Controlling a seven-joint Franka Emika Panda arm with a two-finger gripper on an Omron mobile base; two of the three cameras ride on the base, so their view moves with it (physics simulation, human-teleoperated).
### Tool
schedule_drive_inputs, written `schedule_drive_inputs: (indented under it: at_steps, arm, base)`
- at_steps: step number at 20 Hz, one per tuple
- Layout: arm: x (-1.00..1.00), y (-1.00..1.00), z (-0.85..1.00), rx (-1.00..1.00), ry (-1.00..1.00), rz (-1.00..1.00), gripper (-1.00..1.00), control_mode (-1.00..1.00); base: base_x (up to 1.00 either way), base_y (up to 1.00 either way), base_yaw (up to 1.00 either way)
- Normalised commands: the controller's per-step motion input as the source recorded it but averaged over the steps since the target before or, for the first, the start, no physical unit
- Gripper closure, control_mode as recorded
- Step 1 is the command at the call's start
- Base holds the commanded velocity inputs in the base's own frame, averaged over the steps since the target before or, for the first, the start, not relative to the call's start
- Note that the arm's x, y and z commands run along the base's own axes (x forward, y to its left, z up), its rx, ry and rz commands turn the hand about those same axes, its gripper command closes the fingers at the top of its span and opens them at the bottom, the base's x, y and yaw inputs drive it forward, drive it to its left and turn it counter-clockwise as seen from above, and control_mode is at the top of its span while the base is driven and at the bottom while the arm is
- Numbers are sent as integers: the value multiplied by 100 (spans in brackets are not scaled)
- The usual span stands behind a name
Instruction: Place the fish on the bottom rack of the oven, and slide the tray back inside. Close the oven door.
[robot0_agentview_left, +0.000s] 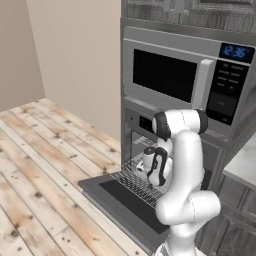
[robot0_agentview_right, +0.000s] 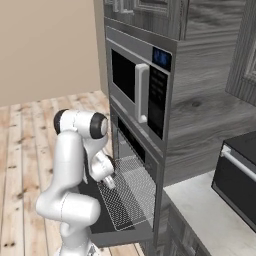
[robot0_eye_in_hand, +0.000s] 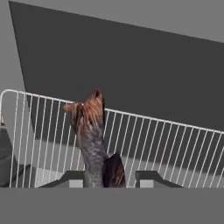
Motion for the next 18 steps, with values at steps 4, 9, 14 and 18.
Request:
schedule_drive_inputs:
  at_steps: [4,9,14,18]
  arm:
    - [32,0,-42,0,1,3,100,-100]
    - [32,0,-41,0,2,2,100,-100]
    - [32,0,-42,0,2,3,100,-100]
    - [29,0,-42,0,2,2,100,-100]
  base:
    - [0,0,0]
    - [0,0,0]
    - [0,0,0]
    - [0,0,0]
